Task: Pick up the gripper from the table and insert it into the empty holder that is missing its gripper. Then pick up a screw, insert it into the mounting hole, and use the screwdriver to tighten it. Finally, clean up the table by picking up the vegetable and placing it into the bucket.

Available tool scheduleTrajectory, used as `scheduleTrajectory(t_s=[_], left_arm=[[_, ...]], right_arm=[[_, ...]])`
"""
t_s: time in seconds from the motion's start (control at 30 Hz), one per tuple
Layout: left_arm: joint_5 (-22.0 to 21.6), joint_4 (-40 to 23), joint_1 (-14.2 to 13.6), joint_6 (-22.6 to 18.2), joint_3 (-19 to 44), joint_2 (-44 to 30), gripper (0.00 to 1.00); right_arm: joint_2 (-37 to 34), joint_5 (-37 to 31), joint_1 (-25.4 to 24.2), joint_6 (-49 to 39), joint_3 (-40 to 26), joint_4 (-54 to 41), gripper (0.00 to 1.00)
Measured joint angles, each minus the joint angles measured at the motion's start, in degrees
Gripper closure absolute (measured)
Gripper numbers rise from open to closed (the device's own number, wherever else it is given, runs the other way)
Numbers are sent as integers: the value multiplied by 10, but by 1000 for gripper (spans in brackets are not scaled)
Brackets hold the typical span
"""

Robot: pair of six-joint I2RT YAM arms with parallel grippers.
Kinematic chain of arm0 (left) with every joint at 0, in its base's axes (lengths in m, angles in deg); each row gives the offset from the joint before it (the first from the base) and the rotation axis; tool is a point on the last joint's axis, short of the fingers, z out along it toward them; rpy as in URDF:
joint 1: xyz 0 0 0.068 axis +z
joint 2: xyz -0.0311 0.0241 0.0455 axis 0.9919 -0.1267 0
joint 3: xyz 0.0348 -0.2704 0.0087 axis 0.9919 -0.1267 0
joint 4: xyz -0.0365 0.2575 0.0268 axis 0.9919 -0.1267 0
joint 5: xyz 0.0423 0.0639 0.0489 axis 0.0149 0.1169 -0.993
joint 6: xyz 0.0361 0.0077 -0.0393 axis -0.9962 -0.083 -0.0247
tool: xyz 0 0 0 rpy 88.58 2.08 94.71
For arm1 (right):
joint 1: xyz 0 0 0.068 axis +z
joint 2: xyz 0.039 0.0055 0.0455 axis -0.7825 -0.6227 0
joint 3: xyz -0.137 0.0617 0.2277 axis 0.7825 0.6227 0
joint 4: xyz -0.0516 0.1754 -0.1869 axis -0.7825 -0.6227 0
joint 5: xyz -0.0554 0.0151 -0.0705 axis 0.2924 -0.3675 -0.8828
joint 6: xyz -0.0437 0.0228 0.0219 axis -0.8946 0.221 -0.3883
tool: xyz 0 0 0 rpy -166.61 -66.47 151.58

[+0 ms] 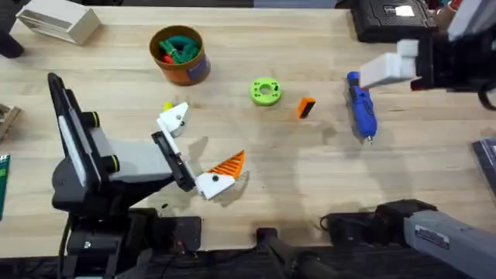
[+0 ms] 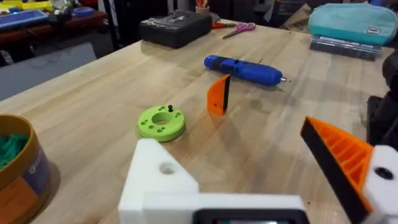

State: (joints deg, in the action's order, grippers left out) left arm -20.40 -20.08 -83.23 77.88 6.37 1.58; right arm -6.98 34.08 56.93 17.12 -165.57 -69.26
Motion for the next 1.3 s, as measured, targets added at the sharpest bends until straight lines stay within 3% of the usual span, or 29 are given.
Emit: scheduleTrajectory(t_s=[0.3, 0.43, 0.77, 0.93, 1.1, 1.3], left_arm=[[0, 0, 0, 0, 0, 0, 15], [0, 0, 0, 0, 0, 0, 15], [0, 0, 0, 0, 0, 0, 15], [0, 0, 0, 0, 0, 0, 15], [0, 0, 0, 0, 0, 0, 15], [0, 0, 0, 0, 0, 0, 15]], right_arm=[[-124, -34, 141, 90, -131, -62, 10], [-171, -35, 185, 110, -154, -80, 10], [-219, -37, 190, 166, -145, -44, 10], [-219, -37, 183, 199, -93, -11, 10], [-219, -37, 180, 215, -13, 86, 10], [-222, -37, 179, 193, 21, 106, 10]])
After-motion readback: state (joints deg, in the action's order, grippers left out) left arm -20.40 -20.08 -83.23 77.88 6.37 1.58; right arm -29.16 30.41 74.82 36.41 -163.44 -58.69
